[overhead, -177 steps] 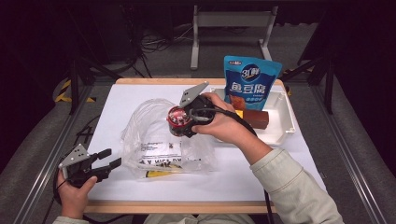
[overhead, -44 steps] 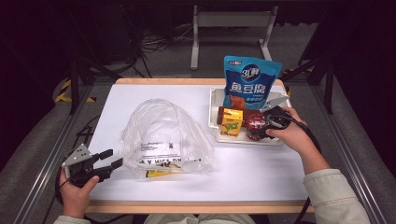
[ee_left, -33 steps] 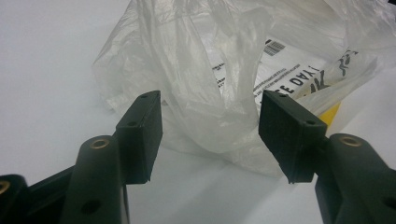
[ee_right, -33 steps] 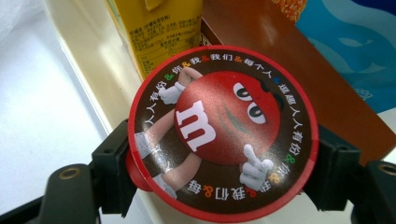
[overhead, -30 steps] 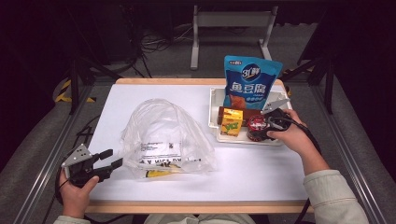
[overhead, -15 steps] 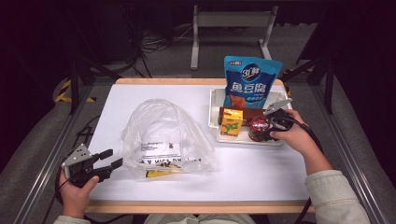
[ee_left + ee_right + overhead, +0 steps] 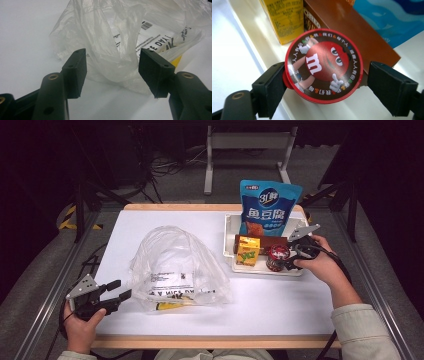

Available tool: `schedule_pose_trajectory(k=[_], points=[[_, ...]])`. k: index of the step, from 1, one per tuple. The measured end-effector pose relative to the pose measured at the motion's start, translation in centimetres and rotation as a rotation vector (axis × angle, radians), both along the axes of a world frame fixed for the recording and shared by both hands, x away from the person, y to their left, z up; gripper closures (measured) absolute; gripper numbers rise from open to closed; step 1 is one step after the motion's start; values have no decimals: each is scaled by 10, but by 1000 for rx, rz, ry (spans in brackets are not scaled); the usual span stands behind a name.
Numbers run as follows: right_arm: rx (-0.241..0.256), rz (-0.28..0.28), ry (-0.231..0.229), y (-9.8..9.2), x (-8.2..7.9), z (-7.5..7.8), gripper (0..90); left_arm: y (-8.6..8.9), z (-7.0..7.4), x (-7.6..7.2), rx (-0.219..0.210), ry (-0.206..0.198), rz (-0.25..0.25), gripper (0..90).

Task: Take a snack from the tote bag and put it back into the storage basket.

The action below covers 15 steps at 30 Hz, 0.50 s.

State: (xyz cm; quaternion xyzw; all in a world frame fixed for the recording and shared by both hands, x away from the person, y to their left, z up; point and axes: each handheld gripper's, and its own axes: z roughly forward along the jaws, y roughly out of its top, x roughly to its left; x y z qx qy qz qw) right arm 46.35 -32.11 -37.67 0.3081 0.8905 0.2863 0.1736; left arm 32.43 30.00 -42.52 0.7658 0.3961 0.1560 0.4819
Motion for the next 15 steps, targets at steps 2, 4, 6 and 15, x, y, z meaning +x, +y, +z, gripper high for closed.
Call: schedule_pose_trajectory(k=[2, 4, 6, 15], points=[[7, 1, -10, 0, -2, 4, 168, 0, 0, 0, 0, 0, 1, 404], [25, -4, -29, 0, -4, 9, 168, 0, 0, 0, 1, 0, 0, 404], [38, -6, -52, 0, -7, 15, 169, 0, 0, 0, 1, -2, -1, 404], [119, 9, -137, 4, -28, 43, 172, 0, 2, -1, 0, -14, -7, 401]])
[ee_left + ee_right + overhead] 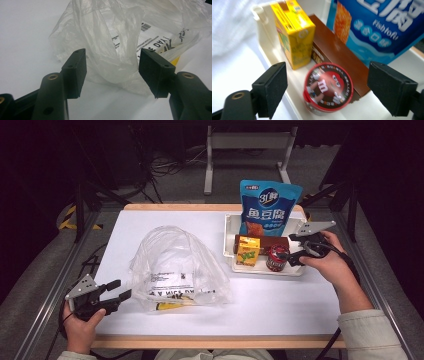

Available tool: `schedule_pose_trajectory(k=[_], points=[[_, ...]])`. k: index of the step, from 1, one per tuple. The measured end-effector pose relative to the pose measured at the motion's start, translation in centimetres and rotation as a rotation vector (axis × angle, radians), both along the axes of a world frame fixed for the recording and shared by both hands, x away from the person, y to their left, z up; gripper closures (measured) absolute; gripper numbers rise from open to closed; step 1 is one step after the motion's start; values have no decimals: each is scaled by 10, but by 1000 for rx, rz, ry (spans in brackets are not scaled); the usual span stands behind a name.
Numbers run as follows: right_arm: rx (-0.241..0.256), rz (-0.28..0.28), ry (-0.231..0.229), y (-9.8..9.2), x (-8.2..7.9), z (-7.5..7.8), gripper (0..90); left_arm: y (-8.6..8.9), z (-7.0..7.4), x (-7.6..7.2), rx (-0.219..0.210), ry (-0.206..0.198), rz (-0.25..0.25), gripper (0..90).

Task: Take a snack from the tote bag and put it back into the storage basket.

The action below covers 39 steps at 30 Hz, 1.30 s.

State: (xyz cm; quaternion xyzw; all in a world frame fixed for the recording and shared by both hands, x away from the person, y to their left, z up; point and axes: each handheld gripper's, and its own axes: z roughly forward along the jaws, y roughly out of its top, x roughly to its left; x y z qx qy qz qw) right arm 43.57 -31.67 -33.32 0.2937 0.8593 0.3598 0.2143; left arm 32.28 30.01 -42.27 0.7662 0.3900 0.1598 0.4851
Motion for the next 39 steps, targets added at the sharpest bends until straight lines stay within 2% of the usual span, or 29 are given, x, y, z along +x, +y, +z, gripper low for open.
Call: schedule_pose_trajectory(k=[7, 12, 23, 30, 35, 39], points=[[40, 23, -41, 8, -16, 10, 175, 0, 1, -1, -3, -4, -2, 399], [87, 41, -69, 14, -31, 14, 179, 0, 1, -2, -8, -5, -2, 399], [146, 116, -105, 36, -61, 9, 181, 1, 2, -4, -14, -10, -11, 396], [194, 121, -106, 45, -71, -3, 182, 1, 2, -5, -24, -27, -41, 384], [199, 124, -95, 51, -75, -17, 181, 1, 3, -5, -28, -34, -47, 380], [221, 122, -83, 55, -77, -28, 178, 1, 4, -6, -35, -44, -52, 379]])
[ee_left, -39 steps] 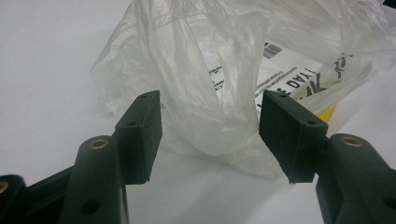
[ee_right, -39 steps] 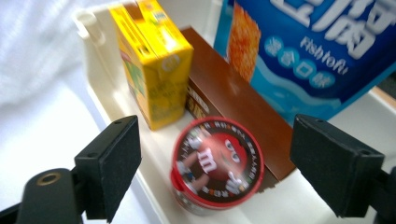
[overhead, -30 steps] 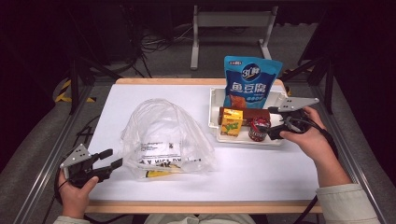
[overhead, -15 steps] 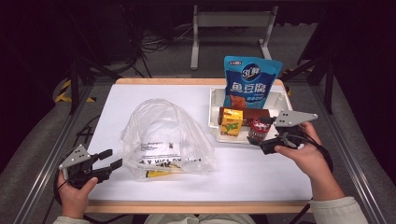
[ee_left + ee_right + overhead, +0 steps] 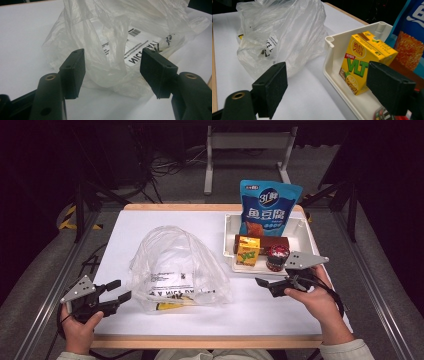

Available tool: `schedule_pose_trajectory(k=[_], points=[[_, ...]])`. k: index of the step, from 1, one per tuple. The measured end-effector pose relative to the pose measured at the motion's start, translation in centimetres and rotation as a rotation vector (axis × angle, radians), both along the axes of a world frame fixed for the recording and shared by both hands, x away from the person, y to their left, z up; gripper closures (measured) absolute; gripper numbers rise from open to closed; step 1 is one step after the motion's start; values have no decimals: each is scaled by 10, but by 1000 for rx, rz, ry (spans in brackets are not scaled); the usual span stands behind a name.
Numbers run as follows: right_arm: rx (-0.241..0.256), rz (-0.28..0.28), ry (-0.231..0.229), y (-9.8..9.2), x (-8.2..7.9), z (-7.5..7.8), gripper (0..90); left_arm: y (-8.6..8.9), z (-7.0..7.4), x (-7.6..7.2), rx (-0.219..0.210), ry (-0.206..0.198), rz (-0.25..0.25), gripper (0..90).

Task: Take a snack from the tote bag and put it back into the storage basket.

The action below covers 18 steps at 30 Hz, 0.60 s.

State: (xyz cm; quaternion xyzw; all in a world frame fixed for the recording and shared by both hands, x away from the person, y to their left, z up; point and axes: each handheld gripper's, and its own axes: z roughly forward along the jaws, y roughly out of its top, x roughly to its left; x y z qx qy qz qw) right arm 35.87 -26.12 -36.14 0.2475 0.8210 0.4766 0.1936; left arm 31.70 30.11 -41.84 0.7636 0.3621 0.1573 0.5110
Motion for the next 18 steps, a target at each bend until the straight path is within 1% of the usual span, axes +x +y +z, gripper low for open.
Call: schedule_pose_trajectory(k=[4, 6, 8, 12, 14, 18], points=[[2, -5, 12, 3, 0, -9, 177, 0, 0, 0, 2, -1, 0, 379], [31, -17, 22, 3, 1, -17, 180, 0, 1, -1, 0, -2, -3, 379], [7, -30, 39, 5, 4, -24, 180, 0, 1, -1, -3, -7, -6, 379], [0, -51, 50, 6, 6, -30, 178, 0, 1, -2, -6, -12, -9, 378], [0, -63, 65, 5, 7, -33, 172, 1, 2, -3, -7, -9, -15, 378], [-21, -83, 90, 4, 10, -39, 167, 2, 2, -4, -11, -14, -20, 378]])
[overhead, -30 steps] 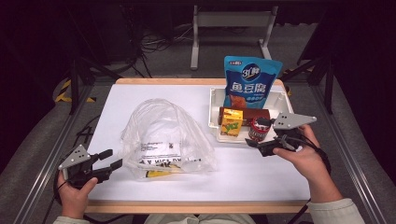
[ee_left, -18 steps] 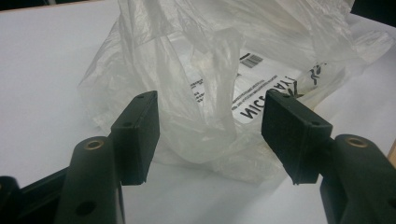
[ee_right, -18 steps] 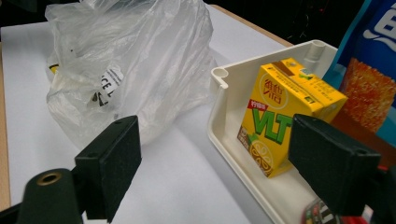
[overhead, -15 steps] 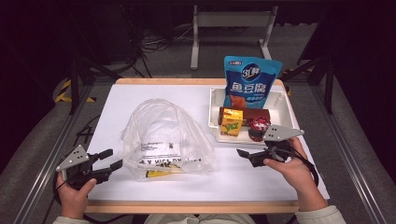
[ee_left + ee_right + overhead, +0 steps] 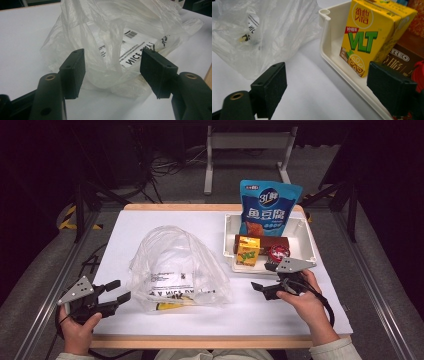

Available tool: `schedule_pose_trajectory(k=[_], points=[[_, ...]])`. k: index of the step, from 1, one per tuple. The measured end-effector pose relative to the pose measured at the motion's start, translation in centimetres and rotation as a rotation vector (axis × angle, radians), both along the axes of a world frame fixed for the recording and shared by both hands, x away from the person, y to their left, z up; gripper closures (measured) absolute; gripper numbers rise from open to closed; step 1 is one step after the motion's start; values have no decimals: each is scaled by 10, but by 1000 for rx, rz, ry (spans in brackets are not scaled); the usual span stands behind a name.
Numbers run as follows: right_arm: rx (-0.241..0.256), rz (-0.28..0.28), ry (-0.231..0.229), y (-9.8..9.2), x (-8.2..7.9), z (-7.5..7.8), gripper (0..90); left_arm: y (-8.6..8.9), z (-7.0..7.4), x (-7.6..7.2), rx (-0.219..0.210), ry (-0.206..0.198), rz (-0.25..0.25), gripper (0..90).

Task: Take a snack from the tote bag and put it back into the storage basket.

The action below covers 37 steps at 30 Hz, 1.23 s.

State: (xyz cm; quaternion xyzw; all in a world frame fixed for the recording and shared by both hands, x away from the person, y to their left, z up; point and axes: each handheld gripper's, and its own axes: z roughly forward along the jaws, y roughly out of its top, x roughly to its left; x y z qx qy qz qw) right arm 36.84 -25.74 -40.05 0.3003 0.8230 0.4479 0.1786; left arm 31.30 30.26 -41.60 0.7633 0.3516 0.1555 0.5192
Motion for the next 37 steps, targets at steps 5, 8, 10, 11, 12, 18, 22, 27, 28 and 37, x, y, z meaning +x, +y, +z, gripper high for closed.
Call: schedule_pose_trajectory(k=[5, 8, 10, 11, 12, 18, 22, 27, 28, 37], points=[[-19, -19, 25, -1, 3, -6, 161, 0, 0, -1, -2, -2, -4, 378], [-30, -25, 48, -1, 5, -9, 151, 0, 0, -1, -1, -3, -6, 378], [-37, -29, 57, 0, 6, -12, 148, 0, 0, -1, -1, -5, -9, 378], [-42, -33, 58, 0, 6, -13, 147, 0, 0, -1, -1, -5, -9, 378], [-47, -34, 61, 0, 6, -15, 147, 0, 0, -1, -1, -6, -9, 378], [-70, -38, 73, 3, 11, -25, 140, 0, 0, 0, -3, -4, -11, 379], [-62, -46, 73, 3, 11, -30, 141, 1, -1, 0, -3, -3, -13, 378], [-80, -46, 67, 5, 11, -32, 139, 0, -1, 0, -3, 0, -11, 378], [-84, -47, 65, 5, 11, -32, 139, 0, -1, 0, -3, 0, -12, 378], [-65, -51, 41, 4, 9, -28, 138, 0, -2, 1, -3, -2, -14, 378]])
